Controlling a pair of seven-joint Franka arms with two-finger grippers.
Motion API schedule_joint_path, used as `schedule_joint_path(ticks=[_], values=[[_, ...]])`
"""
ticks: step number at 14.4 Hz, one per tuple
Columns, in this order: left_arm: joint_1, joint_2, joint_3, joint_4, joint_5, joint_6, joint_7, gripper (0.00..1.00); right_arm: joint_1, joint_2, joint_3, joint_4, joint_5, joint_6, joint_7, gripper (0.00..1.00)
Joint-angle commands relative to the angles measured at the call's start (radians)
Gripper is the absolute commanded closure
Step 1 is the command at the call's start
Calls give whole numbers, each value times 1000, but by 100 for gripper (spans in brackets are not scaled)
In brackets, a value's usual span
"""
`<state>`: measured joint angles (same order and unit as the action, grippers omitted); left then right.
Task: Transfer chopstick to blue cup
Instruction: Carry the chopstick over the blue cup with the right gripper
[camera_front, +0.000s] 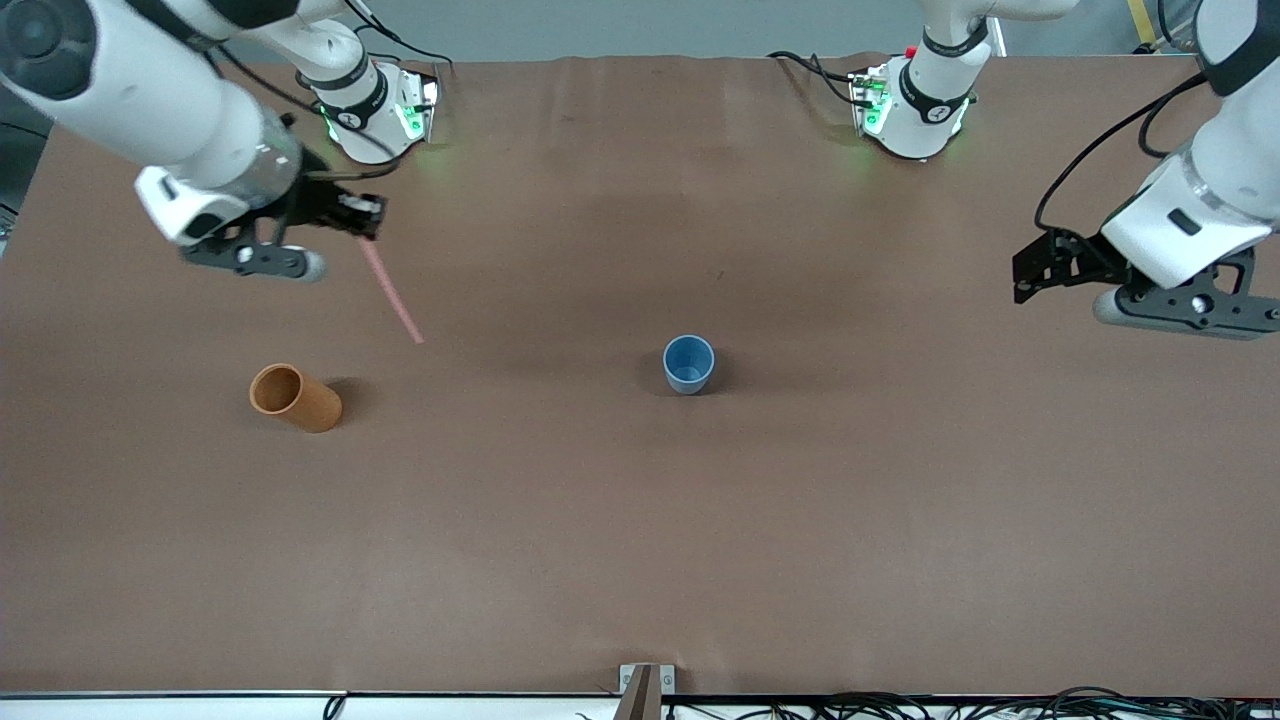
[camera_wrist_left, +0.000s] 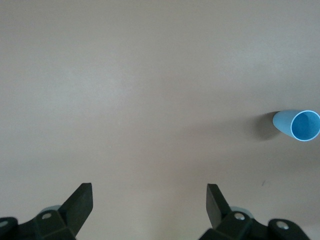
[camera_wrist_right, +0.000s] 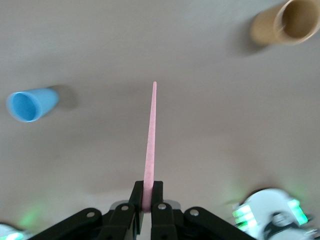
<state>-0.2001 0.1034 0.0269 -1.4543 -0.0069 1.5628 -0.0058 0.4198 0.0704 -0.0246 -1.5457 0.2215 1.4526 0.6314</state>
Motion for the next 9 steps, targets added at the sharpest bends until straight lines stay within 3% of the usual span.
schedule_joint_path(ticks=[1,4,5,9], values=[[8,16,-1,38,-7,-24,18,0,115,116,-14,145,42,0,181,96],[10,12,-2,37,-8,-24,21,0,256,235,-12,248,48,131,433,96],[10,12,-1,37,-8,-24,21,0,290,264,-14,260,91,196,479,96],[11,13,-1,37,-10,-23,20,0,381,357,-15,320,144,359,652,96]])
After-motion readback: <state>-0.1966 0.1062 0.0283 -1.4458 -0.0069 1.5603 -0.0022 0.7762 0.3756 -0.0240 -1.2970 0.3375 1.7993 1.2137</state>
